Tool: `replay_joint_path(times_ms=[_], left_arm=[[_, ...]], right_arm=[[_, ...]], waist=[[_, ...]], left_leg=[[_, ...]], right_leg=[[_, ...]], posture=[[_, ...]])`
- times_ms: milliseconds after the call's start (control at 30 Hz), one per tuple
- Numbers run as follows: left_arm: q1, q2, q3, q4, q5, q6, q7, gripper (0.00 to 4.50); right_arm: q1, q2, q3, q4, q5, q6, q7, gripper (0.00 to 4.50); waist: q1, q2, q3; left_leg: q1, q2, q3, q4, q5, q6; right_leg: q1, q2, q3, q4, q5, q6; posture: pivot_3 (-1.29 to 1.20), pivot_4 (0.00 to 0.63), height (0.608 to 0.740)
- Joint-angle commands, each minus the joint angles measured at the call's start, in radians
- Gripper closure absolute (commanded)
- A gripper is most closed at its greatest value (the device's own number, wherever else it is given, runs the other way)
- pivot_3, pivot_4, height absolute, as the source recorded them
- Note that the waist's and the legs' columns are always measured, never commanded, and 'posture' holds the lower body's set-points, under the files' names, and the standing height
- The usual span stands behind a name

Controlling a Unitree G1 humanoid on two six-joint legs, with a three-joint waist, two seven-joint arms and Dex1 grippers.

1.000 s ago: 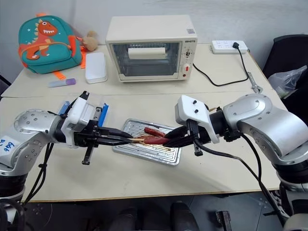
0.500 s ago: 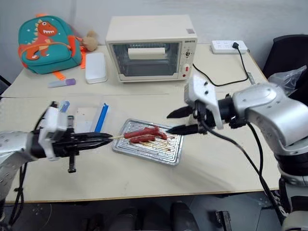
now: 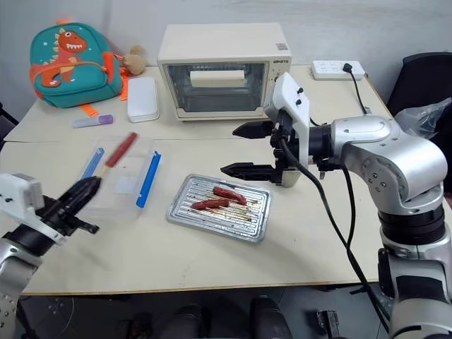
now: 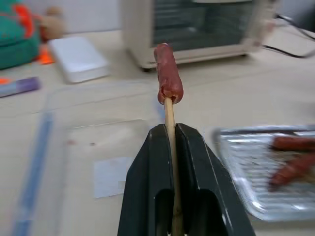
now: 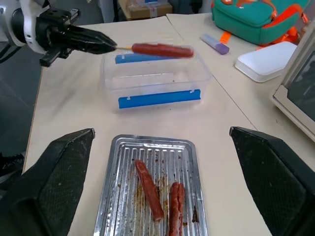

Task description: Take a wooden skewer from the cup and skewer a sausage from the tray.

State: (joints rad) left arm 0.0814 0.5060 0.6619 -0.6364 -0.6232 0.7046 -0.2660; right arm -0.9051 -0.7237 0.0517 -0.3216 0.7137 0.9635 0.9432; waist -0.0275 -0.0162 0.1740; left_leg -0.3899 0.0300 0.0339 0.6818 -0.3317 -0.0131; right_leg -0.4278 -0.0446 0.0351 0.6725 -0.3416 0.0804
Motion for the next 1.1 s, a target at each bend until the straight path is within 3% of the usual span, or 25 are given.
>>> replay_joint_path(times_ms=[33,300,500,600,867,1100], left_arm=[[-0.072,0.035,-0.052,0.121,0.060,-0.055,-0.001,4.50],[-0.123,0.055,-0.127,0.209,0.086,-0.047,-0.023,4.50],[-0.100,0.098,-0.090,0.171,0.064,-0.037,-0.063,3.06],[-0.059,0.162,0.041,0.122,-0.034,0.022,-0.120,2.35],[0.243,0.295,0.468,0.126,-0.244,0.111,-0.434,2.35],[0.358,0.295,0.529,0.205,-0.225,0.051,-0.523,2.35]], right_arm=[[-0.008,0.026,-0.024,-0.054,0.039,0.010,-0.021,0.02],[-0.003,0.056,-0.013,-0.048,0.033,-0.007,-0.039,0.02],[0.011,0.065,0.003,-0.043,0.009,-0.039,-0.036,0.00],[0.017,0.043,0.006,-0.037,0.001,-0.052,-0.012,0.00],[0.033,-0.030,0.010,-0.024,-0.005,-0.060,0.068,0.00],[0.032,-0.058,0.036,0.014,-0.043,-0.080,0.118,0.00]], waist=[[0.000,0.000,0.000],[-0.004,-0.001,0.000],[-0.003,-0.001,0.000],[-0.006,-0.001,0.000],[-0.010,-0.001,0.000],[-0.006,0.000,0.000]], left_leg=[[0.000,0.000,0.000,0.000,0.000,0.000],[0.000,0.000,0.000,0.000,-0.002,-0.001],[0.000,0.000,0.000,0.000,-0.002,-0.001],[0.000,0.001,0.000,0.000,-0.002,-0.001],[0.000,0.001,0.000,-0.002,-0.002,-0.002],[0.002,0.001,0.000,-0.003,-0.004,0.002]], right_leg=[[0.000,0.000,0.000,0.000,0.000,0.000],[-0.001,0.000,-0.001,-0.001,0.000,0.000],[-0.001,0.000,0.000,-0.001,0.000,0.000],[-0.001,0.000,-0.001,-0.001,0.000,0.000],[-0.001,-0.001,-0.001,-0.007,0.000,-0.001],[0.001,-0.002,-0.001,-0.010,-0.001,-0.002]], posture=[[0.00,0.150,0.740],[0.00,0.150,0.740],[0.00,0.150,0.740],[0.00,0.150,0.740],[0.00,0.150,0.740],[0.00,0.150,0.740]])
